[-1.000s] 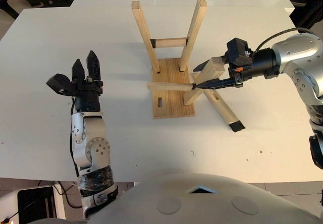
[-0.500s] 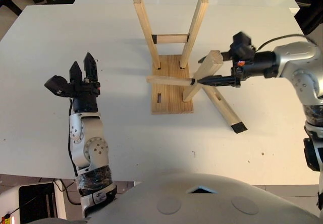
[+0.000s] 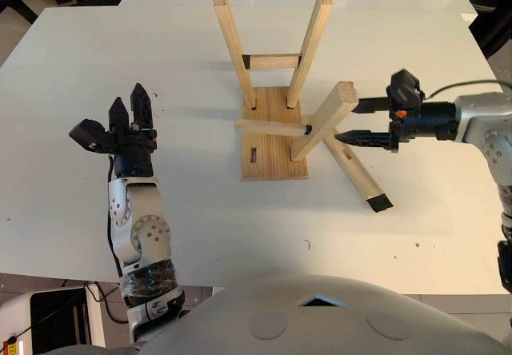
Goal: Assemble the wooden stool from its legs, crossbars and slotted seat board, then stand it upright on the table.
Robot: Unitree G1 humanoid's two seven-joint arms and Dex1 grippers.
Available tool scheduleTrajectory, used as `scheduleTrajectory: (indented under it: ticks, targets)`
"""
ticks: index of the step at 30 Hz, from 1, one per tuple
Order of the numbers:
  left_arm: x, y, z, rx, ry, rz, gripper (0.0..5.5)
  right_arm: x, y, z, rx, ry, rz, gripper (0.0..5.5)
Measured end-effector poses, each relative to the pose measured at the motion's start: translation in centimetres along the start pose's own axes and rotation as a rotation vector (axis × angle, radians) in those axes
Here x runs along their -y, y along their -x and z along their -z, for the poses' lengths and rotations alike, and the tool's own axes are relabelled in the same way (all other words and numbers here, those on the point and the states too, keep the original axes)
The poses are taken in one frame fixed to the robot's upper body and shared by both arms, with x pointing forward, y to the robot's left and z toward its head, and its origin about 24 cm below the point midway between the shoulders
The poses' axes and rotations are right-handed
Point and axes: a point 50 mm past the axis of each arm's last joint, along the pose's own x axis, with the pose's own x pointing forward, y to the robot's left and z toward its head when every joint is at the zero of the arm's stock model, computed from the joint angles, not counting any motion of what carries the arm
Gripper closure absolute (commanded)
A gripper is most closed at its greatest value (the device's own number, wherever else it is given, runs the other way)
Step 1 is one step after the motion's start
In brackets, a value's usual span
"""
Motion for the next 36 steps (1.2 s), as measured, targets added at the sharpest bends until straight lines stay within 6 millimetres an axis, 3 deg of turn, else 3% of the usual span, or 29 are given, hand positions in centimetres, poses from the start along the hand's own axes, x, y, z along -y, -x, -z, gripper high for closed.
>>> scheduleTrajectory:
  ticks: [3,7,12,19,25,31,36]
  targets:
    - [-0.2,0.3,0.3,-0.006,0.007,-0.019,2.11,0.6,-0.4,1.9,-0.061,-0.03,0.138,1.4]
    - [-0.9,1.7,1.3,-0.028,0.007,-0.114,2.11,0.7,-1.9,2.0,-0.03,-0.031,0.333,1.4]
    - [-2.2,2.8,1.3,-0.04,-0.007,-0.203,2.11,-1.3,-2.8,2.5,-0.011,-0.142,0.458,1.4]
    - [-2.8,3.4,1.0,-0.044,-0.005,-0.235,2.11,-5.3,-2.5,5.4,-0.141,-0.259,0.367,1.4]
    - [-3.4,5.3,1.0,-0.058,-0.022,-0.288,2.11,-5.4,-0.7,6.9,-0.275,-0.237,0.336,1.4]
    - [-3.3,5.6,0.8,-0.036,-0.031,-0.293,2.11,-5.2,-0.1,7.8,-0.316,-0.189,0.309,1.4]
    - [-3.3,5.0,1.1,-0.025,-0.021,-0.291,2.11,-5.0,-0.1,8.2,-0.303,-0.162,0.331,2.07]
